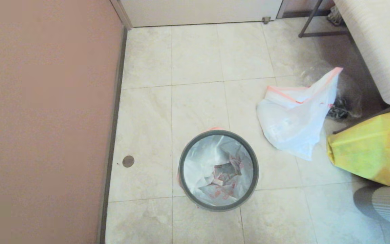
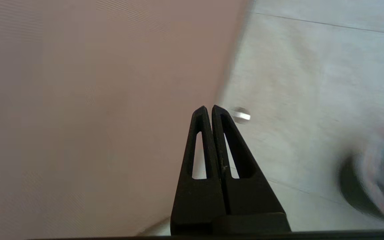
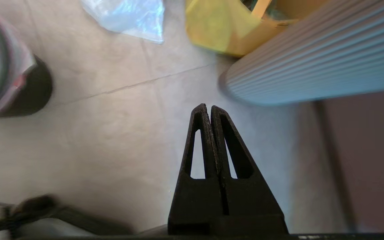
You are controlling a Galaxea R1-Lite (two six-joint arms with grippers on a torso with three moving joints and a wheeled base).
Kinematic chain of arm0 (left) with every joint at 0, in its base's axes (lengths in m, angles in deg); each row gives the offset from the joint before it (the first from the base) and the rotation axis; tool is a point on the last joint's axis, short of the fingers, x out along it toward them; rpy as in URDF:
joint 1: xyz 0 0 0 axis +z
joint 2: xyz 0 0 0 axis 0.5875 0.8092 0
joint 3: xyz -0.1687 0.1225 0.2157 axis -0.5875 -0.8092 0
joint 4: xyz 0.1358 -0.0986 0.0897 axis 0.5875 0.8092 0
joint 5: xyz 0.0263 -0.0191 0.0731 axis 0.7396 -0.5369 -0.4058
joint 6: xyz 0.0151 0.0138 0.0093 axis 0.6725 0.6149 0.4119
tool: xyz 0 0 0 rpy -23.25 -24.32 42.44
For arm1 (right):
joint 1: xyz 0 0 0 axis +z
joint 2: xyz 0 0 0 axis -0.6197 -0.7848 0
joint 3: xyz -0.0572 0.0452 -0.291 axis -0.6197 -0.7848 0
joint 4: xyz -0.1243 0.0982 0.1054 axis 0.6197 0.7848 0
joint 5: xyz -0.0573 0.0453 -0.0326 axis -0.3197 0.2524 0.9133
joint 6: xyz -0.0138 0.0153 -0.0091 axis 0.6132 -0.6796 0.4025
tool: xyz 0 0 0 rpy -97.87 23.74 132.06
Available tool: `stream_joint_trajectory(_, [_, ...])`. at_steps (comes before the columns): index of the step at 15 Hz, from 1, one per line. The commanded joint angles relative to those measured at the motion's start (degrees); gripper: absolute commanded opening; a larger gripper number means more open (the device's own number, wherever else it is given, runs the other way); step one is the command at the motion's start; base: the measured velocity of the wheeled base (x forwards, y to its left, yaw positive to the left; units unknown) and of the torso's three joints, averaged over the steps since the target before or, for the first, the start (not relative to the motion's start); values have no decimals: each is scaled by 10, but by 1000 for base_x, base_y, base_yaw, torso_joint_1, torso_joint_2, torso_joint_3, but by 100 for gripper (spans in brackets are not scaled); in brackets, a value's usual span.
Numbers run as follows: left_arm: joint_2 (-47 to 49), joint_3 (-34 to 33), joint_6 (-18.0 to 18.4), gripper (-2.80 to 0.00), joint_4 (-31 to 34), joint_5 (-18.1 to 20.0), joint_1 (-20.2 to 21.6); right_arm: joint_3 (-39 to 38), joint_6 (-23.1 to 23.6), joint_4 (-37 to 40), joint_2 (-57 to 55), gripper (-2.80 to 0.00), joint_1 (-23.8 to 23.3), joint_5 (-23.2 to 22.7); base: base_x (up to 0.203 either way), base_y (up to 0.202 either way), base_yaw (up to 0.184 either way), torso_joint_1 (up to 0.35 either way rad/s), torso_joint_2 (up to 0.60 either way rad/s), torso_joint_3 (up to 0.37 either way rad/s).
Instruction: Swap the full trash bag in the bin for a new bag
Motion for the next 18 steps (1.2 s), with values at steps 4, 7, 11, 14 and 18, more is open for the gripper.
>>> stream_joint_trajectory(4, [-112, -28, 0, -280, 60, 142, -14, -166, 3, -215, 47, -280, -3, -19, 0, 0, 0, 0, 0, 0])
stream_joint_trajectory(7, [-132, -78, 11, -280, 56, 189, -14, -274, -2, -367, 47, -280, -3, -97, 0, 0, 0, 0, 0, 0])
stream_joint_trajectory(11, [-132, -188, 67, -280, -55, 190, -14, -351, -1, -438, 46, -280, -3, -167, 0, 0, 0, 0, 0, 0])
stream_joint_trajectory(14, [-132, -250, 92, -280, -118, 197, -14, -375, 4, -447, 46, -280, -3, -184, 0, 0, 0, 0, 0, 0])
stream_joint_trajectory(18, [-131, -268, 98, -280, -117, 238, -14, -375, 56, -415, 46, -280, -3, -185, 0, 0, 0, 0, 0, 0])
